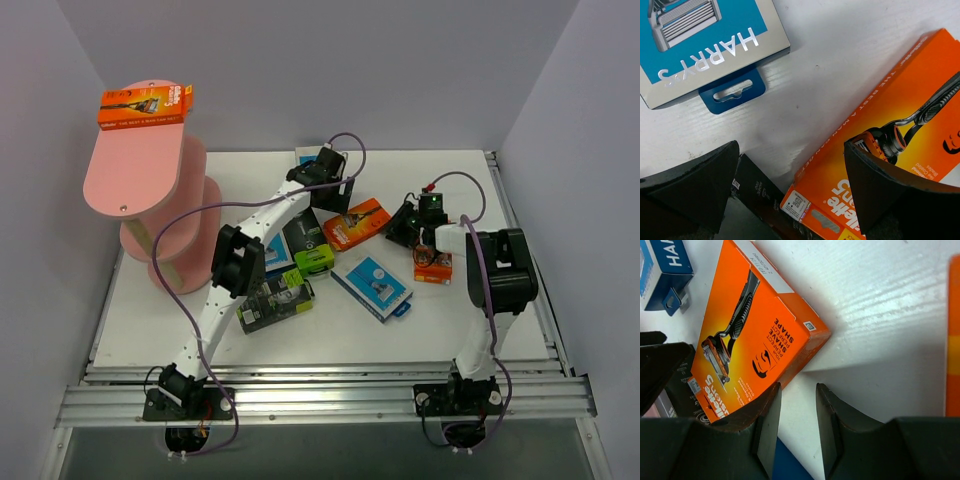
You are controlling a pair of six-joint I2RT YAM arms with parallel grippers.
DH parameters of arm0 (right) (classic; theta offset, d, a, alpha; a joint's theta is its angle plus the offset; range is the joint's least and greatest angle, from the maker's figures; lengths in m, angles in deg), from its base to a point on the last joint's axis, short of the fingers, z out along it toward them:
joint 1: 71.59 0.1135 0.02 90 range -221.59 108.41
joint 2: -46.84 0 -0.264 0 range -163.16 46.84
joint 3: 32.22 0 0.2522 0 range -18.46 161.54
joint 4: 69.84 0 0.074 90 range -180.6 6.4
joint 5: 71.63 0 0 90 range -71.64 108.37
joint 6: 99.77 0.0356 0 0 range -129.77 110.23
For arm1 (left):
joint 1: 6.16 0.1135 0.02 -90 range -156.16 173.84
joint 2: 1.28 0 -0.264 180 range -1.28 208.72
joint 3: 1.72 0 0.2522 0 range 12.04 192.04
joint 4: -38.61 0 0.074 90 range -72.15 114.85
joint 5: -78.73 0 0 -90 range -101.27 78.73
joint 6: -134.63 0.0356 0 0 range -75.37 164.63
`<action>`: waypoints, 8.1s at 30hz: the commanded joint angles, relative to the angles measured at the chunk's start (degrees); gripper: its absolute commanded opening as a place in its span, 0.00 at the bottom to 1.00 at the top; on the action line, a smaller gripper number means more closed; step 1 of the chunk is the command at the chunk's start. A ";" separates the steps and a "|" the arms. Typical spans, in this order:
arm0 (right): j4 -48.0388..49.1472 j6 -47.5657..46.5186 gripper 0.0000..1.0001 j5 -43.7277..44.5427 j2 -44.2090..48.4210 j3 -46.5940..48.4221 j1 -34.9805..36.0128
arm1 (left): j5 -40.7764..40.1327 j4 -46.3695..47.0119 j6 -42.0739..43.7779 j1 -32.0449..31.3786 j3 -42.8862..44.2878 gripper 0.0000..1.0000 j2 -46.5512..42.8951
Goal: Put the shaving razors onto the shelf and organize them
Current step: Grab a shaving razor with the right arm, then pass the shaving razor from the right arm to the left
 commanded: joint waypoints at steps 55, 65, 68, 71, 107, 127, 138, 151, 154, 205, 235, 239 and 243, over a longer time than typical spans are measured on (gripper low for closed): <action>-12.33 -4.71 0.46 -13.45 -18.02 47.01 -1.82 | 21.92 21.38 -15.20 -4.35 -15.11 0.94 -9.37; -16.11 -4.19 0.44 -3.07 1.47 29.63 -4.90 | 17.01 22.45 -15.12 -2.94 -29.78 0.95 -23.76; -17.52 -3.31 0.42 -0.79 6.83 22.17 -4.47 | 14.28 19.73 -15.20 -0.75 -34.18 0.95 -29.03; -19.18 -3.39 0.41 2.55 11.69 17.13 -2.89 | 13.93 19.72 -14.86 1.45 -39.89 0.95 -35.36; -8.82 3.46 0.41 12.75 10.47 -3.62 5.12 | -0.66 22.88 -2.99 3.83 -74.18 0.94 -76.17; -3.37 4.87 0.33 12.23 5.11 -2.40 2.83 | -0.14 23.24 -2.72 3.30 -74.44 0.94 -75.03; -0.56 6.71 0.14 9.68 1.86 -0.11 2.04 | 0.04 23.41 -2.55 3.21 -74.71 0.94 -74.85; -0.21 10.57 0.00 5.55 7.91 -0.54 2.04 | 1.00 24.20 -3.16 2.86 -75.32 0.94 -75.29; -0.82 12.15 0.00 4.58 11.51 -0.46 2.30 | 3.63 25.16 -5.35 2.86 -75.93 0.94 -75.47; 6.21 23.94 0.00 17.32 52.91 -3.80 21.55 | 16.13 81.33 -86.40 -8.04 -94.22 0.94 -70.81; 0.76 26.67 0.00 13.54 66.19 -13.55 23.58 | 7.77 88.11 -83.59 -8.30 -93.86 0.91 -69.57; 0.58 27.54 0.00 12.93 67.33 -15.66 23.66 | 5.05 85.03 -81.04 -8.30 -94.39 0.72 -72.56; 1.11 27.98 0.00 12.93 67.60 -16.98 23.66 | 4.08 84.23 -80.24 -8.30 -94.22 0.49 -73.36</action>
